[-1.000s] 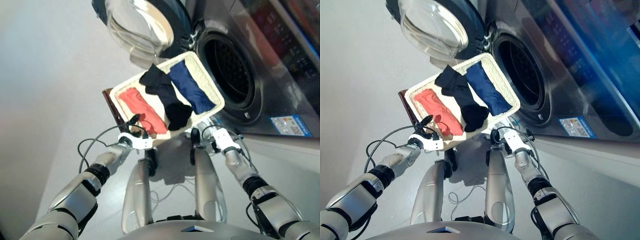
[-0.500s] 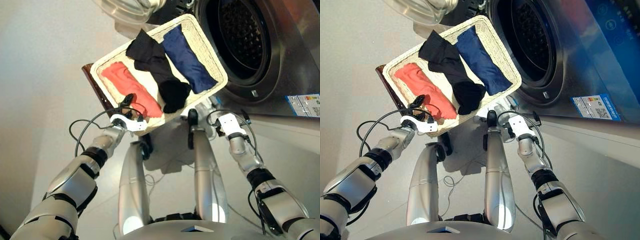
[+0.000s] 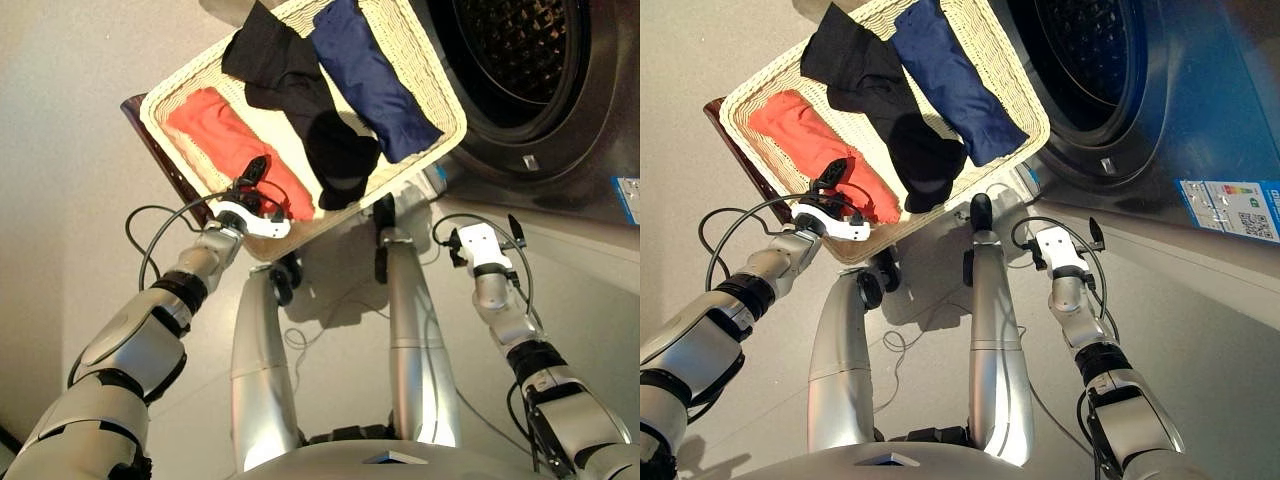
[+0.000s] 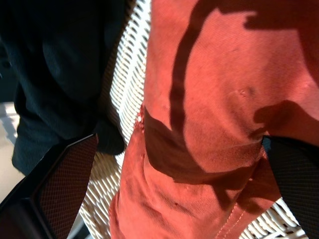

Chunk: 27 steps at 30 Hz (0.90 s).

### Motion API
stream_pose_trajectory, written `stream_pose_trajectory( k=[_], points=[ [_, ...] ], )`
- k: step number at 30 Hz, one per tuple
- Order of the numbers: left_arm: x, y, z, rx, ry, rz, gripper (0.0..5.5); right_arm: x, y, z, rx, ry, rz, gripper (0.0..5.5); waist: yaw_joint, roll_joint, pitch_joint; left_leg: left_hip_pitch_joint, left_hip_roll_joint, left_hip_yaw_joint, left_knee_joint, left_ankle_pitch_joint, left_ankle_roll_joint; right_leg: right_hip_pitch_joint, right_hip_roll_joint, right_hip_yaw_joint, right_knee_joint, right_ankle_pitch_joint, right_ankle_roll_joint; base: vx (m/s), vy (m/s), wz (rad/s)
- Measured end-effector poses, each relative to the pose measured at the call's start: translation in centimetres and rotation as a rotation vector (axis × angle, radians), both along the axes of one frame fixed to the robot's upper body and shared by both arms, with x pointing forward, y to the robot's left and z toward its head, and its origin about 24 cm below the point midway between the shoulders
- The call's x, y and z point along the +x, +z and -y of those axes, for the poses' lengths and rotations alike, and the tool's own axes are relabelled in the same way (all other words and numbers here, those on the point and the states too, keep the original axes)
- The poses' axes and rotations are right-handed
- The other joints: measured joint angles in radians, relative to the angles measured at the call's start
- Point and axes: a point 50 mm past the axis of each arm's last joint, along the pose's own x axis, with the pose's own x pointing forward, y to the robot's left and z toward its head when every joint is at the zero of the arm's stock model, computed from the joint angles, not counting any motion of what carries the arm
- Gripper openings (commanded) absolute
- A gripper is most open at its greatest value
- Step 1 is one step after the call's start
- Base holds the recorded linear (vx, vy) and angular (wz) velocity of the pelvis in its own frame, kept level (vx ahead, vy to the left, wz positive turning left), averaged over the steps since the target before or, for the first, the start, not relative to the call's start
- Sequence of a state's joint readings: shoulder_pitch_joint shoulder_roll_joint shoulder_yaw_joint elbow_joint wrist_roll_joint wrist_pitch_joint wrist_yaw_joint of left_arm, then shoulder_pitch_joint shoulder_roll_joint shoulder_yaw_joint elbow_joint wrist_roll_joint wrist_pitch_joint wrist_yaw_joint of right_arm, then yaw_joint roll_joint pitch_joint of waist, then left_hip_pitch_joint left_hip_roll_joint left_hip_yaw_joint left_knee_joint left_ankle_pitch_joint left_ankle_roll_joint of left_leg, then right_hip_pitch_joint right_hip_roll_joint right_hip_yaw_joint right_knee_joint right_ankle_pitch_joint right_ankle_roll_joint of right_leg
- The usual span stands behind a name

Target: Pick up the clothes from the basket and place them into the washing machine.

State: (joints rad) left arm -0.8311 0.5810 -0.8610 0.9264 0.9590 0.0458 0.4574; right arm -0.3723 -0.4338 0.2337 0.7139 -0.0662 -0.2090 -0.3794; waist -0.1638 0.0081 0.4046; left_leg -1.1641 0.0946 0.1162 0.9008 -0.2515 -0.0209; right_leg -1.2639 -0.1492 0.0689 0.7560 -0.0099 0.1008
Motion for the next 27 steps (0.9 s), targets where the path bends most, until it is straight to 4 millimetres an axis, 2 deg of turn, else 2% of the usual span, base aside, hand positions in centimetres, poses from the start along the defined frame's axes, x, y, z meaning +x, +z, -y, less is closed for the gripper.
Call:
stream_pose_trajectory(
  k=[3, 6, 11, 13, 14, 18, 21, 24, 25, 27],
  points=[
    [0.2, 0.2, 0.1, 0.038, -0.006, -0.013, 5.5, 0.0, -0.1, 0.2, 0.008, -0.01, -0.005, 5.5, 0.001, 0.0, 0.0, -0.007, -0.001, 0.001, -0.001, -0.003, -0.003, -0.008, 0.0, 0.002, -0.004, 0.0, 0.0, 0.0, 0.0, 0.0],
    [0.7, 1.0, 0.3, 0.062, -0.002, -0.029, 5.5, 0.0, 0.1, 0.6, 0.004, -0.017, -0.004, 5.5, 0.001, 0.001, -0.001, -0.026, -0.01, 0.001, 0.0, -0.003, -0.001, -0.03, 0.001, 0.013, -0.006, 0.0, 0.001, 0.0, 0.0, 0.0],
    [0.8, 1.6, 0.0, 0.112, -0.026, -0.038, 5.5, 0.0, 0.3, 0.9, 0.008, -0.021, 0.001, 5.5, 0.001, 0.002, -0.002, -0.036, -0.01, 0.005, -0.001, -0.003, 0.002, -0.039, 0.004, 0.017, -0.021, -0.001, 0.003, 0.0, 0.0, 0.0],
    [0.8, 2.1, -0.4, 0.122, -0.031, -0.03, 5.5, 0.1, 0.8, 0.9, 0.008, -0.012, 0.022, 5.5, 0.001, 0.003, -0.002, -0.05, -0.015, 0.0, -0.005, -0.001, 0.007, -0.05, 0.007, 0.016, -0.043, 0.0, 0.005, 0.004, 0.003, -0.209],
    [0.8, 2.4, -0.5, 0.131, -0.037, -0.023, 5.5, 0.1, 0.9, 0.9, 0.007, -0.012, 0.026, 5.5, 0.002, 0.003, -0.002, -0.057, -0.014, -0.002, -0.008, 0.0, 0.011, -0.055, 0.007, 0.017, -0.052, 0.0, 0.013, 0.003, -0.008, -0.199],
    [0.8, 3.2, -0.5, 0.181, -0.072, -0.005, 5.5, -0.1, 0.6, 1.0, 0.008, -0.014, 0.014, 5.5, 0.001, 0.004, -0.003, -0.077, -0.021, -0.004, -0.007, 0.0, 0.015, -0.069, 0.005, 0.018, -0.061, -0.001, 0.015, 0.0, 0.0, 0.0],
    [1.0, 3.8, -0.5, 0.205, -0.092, 0.003, 5.5, -0.1, 0.7, 1.0, 0.011, -0.008, 0.018, 5.5, 0.002, 0.004, -0.003, -0.088, -0.027, -0.004, -0.01, 0.002, 0.019, -0.077, 0.002, 0.02, -0.07, -0.003, 0.025, 0.0, 0.0, 0.0],
    [1.0, 4.2, -0.4, 0.232, -0.117, 0.007, 5.5, -0.2, 0.6, 0.9, 0.015, -0.001, 0.023, 5.5, 0.001, 0.004, -0.003, -0.099, -0.021, 0.0, -0.01, 0.004, 0.029, -0.091, 0.002, 0.021, -0.049, -0.026, 0.052, 0.0, 0.0, 0.0],
    [1.0, 4.2, 0.0, 0.248, -0.135, 0.007, 5.5, -0.6, 0.2, 1.1, 0.017, -0.005, 0.011, 5.5, -0.003, 0.004, -0.003, -0.104, -0.027, 0.005, 0.007, 0.003, 0.027, -0.1, 0.002, 0.028, -0.017, -0.031, 0.038, -0.006, 0.008, 0.298],
    [1.2, 4.7, 0.2, 0.283, -0.155, 0.009, 5.5, -0.6, 0.2, 1.2, 0.019, -0.004, 0.006, 5.5, 0.001, 0.005, -0.005, -0.107, -0.035, 0.01, 0.044, -0.009, 0.027, -0.11, 0.007, 0.038, -0.009, -0.024, 0.036, -0.002, 0.005, 0.128]
  ],
)
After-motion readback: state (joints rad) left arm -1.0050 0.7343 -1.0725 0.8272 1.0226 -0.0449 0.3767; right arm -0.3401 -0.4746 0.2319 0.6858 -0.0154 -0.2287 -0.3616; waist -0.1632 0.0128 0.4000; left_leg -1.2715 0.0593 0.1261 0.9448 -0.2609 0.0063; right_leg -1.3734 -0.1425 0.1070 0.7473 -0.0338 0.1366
